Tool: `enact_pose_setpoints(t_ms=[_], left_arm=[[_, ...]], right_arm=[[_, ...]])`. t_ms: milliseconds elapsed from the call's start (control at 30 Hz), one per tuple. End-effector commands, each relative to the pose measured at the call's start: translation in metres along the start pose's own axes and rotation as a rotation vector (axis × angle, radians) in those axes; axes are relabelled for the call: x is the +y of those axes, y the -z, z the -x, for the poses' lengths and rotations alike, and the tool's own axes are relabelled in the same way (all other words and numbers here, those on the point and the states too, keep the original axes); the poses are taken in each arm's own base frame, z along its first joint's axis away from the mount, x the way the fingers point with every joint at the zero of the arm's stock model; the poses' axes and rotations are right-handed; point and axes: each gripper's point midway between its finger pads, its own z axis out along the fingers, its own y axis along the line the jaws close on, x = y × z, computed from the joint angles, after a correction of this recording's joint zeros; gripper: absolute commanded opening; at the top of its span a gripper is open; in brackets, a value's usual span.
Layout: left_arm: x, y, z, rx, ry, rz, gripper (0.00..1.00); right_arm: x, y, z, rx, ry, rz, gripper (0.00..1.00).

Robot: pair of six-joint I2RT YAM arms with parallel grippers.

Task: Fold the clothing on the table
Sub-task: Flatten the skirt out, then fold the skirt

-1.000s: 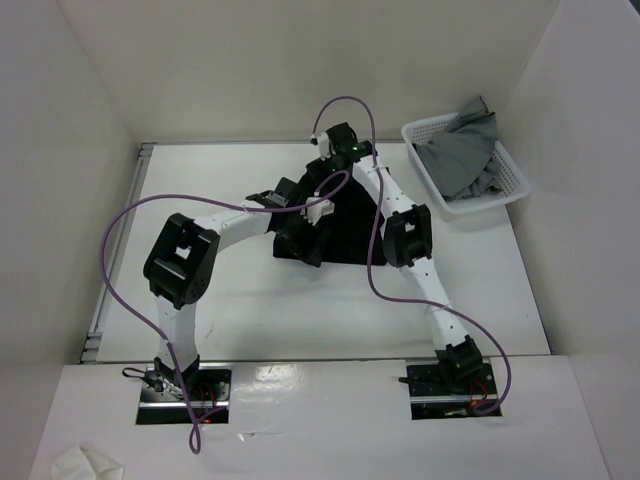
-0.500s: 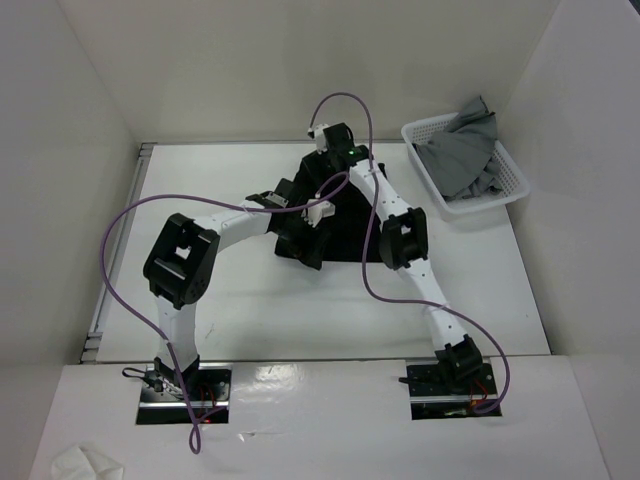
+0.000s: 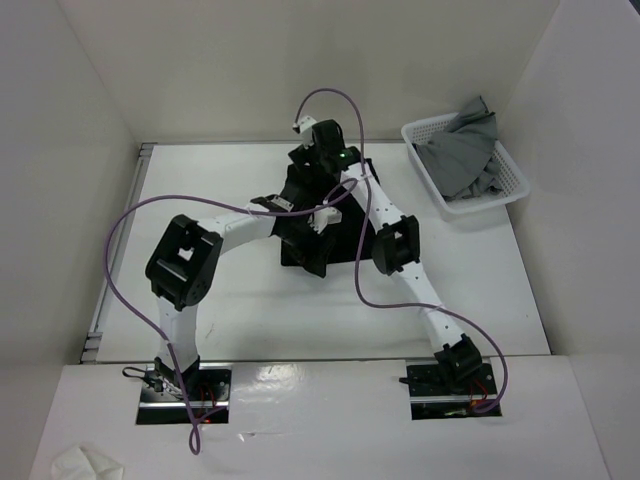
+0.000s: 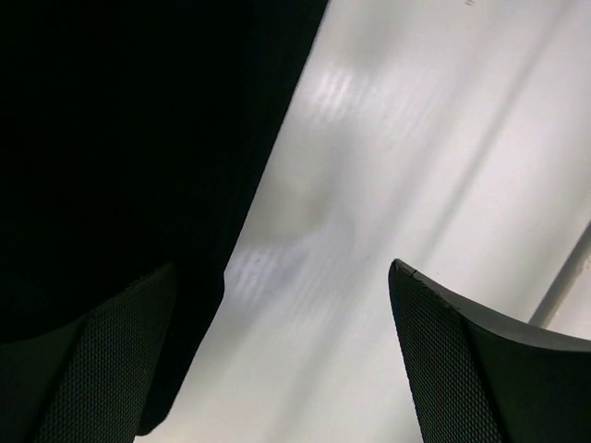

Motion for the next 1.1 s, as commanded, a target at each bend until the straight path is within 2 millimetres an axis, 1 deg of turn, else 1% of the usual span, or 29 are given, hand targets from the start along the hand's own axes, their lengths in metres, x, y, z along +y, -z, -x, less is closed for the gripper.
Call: enact_pose_setpoints(t_ms=[0, 33, 67, 133, 167, 200, 233, 300, 333, 367, 400, 433, 467, 500, 533, 567, 600, 633, 667, 700, 733, 767, 833, 867, 900, 933, 967, 1033, 1067], left_arm=[[-0.025, 0.002, -0.012, 0.030, -0.030, -0.102, 1.00], [-0.025, 0.002, -0.012, 0.030, -0.030, -0.102, 1.00], [-0.028, 0.006, -0.011, 0.026, -0.031, -0.111, 1.00], [-0.029, 0.009, -0.009, 0.023, -0.052, -0.110, 1.00], [-0.031, 0.013, -0.009, 0.024, -0.052, -0.111, 1.00], [-0.031, 0.013, -0.013, 0.038, -0.053, -0.105, 1.00], [-0.034, 0.021, -0.006, 0.022, -0.076, -0.101, 1.00], [-0.037, 0.030, -0.008, 0.035, -0.092, -0.096, 1.00], [-0.042, 0.041, 0.002, 0.011, -0.109, -0.089, 1.00], [-0.037, 0.052, 0.006, 0.001, -0.107, -0.067, 1.00], [-0.037, 0.066, 0.013, -0.030, -0.115, -0.052, 1.00], [-0.028, 0.079, 0.018, -0.055, -0.097, -0.030, 1.00], [-0.024, 0.091, 0.018, -0.058, -0.081, -0.009, 1.00], [-0.024, 0.108, 0.028, -0.098, -0.089, 0.013, 1.00], [-0.013, 0.122, 0.029, -0.116, -0.067, 0.048, 1.00], [-0.013, 0.137, 0.030, -0.134, -0.047, 0.064, 1.00], [-0.008, 0.144, 0.028, -0.140, -0.023, 0.086, 1.00], [0.001, 0.152, 0.022, -0.139, 0.040, 0.100, 1.00], [0.004, 0.158, 0.019, -0.142, 0.057, 0.109, 1.00], [0.006, 0.161, 0.017, -0.146, 0.088, 0.101, 1.00], [0.008, 0.156, 0.002, -0.125, 0.139, 0.082, 1.00], [0.017, 0.155, -0.008, -0.122, 0.186, 0.070, 1.00], [0.017, 0.150, -0.020, -0.104, 0.217, 0.049, 1.00], [0.018, 0.144, -0.029, -0.085, 0.246, 0.034, 1.00], [0.017, 0.139, -0.033, -0.074, 0.260, 0.010, 1.00], [0.017, 0.135, -0.034, -0.069, 0.269, -0.007, 1.00], [0.020, 0.125, -0.039, -0.047, 0.293, -0.033, 1.00], [0.019, 0.115, -0.046, -0.020, 0.319, -0.080, 0.98], [0.021, 0.106, -0.051, 0.000, 0.344, -0.105, 0.98]], right_arm=[[0.040, 0.010, 0.050, -0.147, 0.024, 0.089, 0.99], [0.051, 0.016, 0.054, -0.145, 0.031, 0.127, 0.99], [0.049, 0.023, 0.064, -0.165, 0.021, 0.124, 0.99], [0.048, 0.032, 0.070, -0.160, 0.012, 0.125, 0.99], [0.044, 0.045, 0.084, -0.184, 0.013, 0.120, 0.99], [0.043, 0.053, 0.090, -0.184, 0.013, 0.120, 0.99], [0.039, 0.071, 0.104, -0.195, 0.000, 0.118, 0.99], [0.011, 0.093, 0.115, -0.206, -0.035, 0.095, 0.99], [0.006, 0.097, 0.106, -0.167, -0.059, 0.095, 0.99], [-0.007, 0.131, 0.133, -0.220, -0.069, 0.083, 0.99], [-0.020, 0.137, 0.123, -0.189, -0.083, 0.070, 0.99], [-0.026, 0.151, 0.126, -0.187, -0.097, 0.070, 0.99], [-0.039, 0.192, 0.150, -0.244, -0.097, 0.048, 0.99], [-0.046, 0.207, 0.153, -0.251, -0.101, 0.037, 0.99], [-0.052, 0.210, 0.136, -0.204, -0.115, 0.031, 0.99], [-0.059, 0.247, 0.149, -0.240, -0.115, 0.014, 0.99], [-0.061, 0.246, 0.127, -0.183, -0.129, 0.016, 0.99], [-0.056, 0.254, 0.116, -0.149, -0.142, 0.025, 0.99], [-0.059, 0.262, 0.105, -0.122, -0.152, 0.021, 0.99], [-0.052, 0.272, 0.086, -0.071, -0.158, 0.033, 0.99], [-0.051, 0.277, 0.071, -0.033, -0.168, 0.034, 0.99], [-0.044, 0.284, 0.042, 0.035, -0.169, 0.053, 0.96], [-0.038, 0.292, 0.010, 0.104, -0.165, 0.041, 0.93], [-0.033, 0.288, -0.022, 0.167, -0.150, 0.034, 0.90], [-0.035, 0.302, -0.024, 0.152, -0.138, 0.013, 0.89], [-0.033, 0.304, -0.034, 0.168, -0.138, 0.006, 0.87], [-0.031, 0.303, -0.060, 0.219, -0.136, 0.003, 0.86], [-0.030, 0.313, -0.074, 0.227, -0.134, -0.001, 0.86], [-0.022, 0.313, -0.095, 0.272, -0.138, 0.012, 0.85]])
